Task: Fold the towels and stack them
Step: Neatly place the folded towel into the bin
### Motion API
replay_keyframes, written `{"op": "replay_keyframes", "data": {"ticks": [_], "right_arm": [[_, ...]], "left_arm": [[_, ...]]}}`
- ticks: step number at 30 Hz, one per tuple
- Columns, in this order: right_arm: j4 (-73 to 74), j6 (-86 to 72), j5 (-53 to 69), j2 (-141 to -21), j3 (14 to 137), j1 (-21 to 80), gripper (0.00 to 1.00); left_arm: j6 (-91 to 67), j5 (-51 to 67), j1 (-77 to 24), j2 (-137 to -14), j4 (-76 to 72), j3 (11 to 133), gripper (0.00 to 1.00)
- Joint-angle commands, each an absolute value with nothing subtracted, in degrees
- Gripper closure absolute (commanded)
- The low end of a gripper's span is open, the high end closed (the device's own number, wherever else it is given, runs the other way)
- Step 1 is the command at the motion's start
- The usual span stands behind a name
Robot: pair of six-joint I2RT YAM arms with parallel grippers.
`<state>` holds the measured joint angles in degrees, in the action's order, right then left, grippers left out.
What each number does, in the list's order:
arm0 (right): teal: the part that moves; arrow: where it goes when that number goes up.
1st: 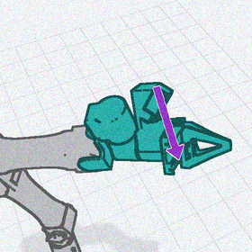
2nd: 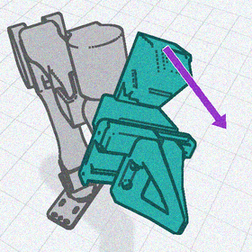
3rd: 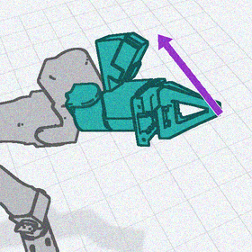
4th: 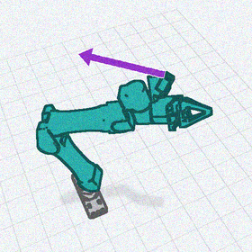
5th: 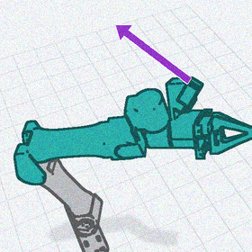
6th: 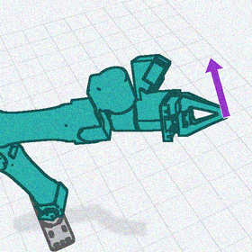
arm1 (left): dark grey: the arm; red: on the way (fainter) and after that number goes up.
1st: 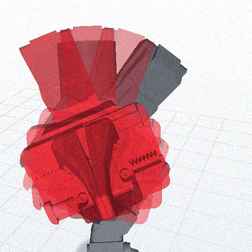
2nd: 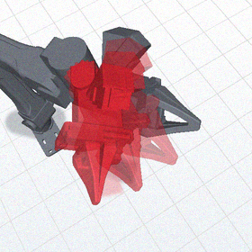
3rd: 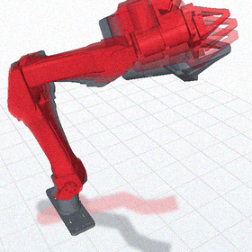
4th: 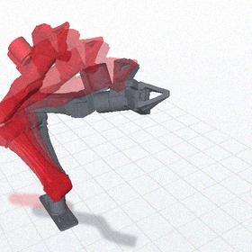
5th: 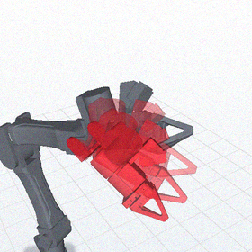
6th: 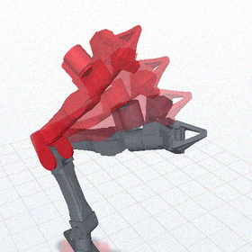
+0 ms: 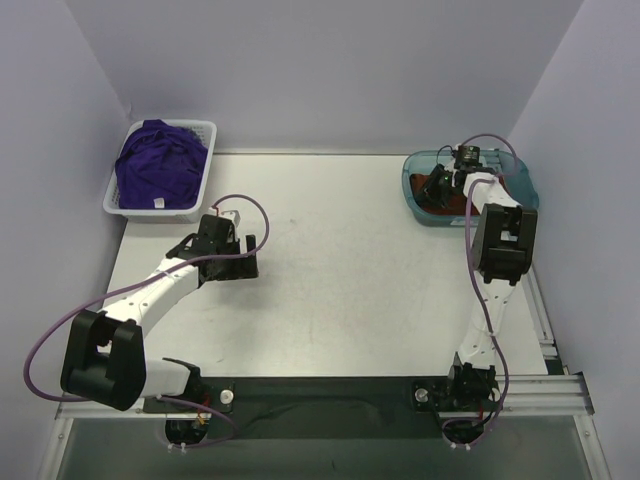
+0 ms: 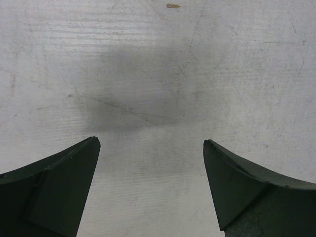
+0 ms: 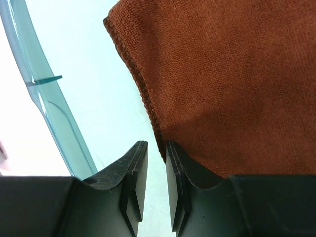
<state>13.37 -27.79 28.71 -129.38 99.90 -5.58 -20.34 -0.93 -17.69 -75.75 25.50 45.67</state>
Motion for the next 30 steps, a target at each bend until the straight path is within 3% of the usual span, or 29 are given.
{"op": "replay_keyframes", "data": {"ticks": [1, 6, 11, 21, 30], "right_arm": [[12.9, -25.5, 29.2, -124.7, 99.1, -5.3, 0.77], [12.0, -24.1, 30.7, -123.0, 98.1, -5.6, 0.77], [8.7, -26.5, 30.5, -121.7, 95.6, -6.1, 0.69], [8.3, -27.2, 28.8, -118.2, 91.4, -6.6, 0.72], [7.6, -26.3, 28.5, -116.6, 88.9, -6.6, 0.69]], "left_arm": [[-20.4, 0.0, -17.9, -74.3, 23.1, 46.1, 0.03], [-20.5, 1.4, -17.9, -74.1, 23.1, 46.2, 0.03], [-20.5, 1.3, -17.9, -73.9, 23.0, 46.1, 0.03], [-20.6, 1.4, -17.9, -72.8, 23.0, 46.0, 0.02], [-20.7, 1.7, -17.9, -71.9, 23.0, 45.8, 0.03]]}}
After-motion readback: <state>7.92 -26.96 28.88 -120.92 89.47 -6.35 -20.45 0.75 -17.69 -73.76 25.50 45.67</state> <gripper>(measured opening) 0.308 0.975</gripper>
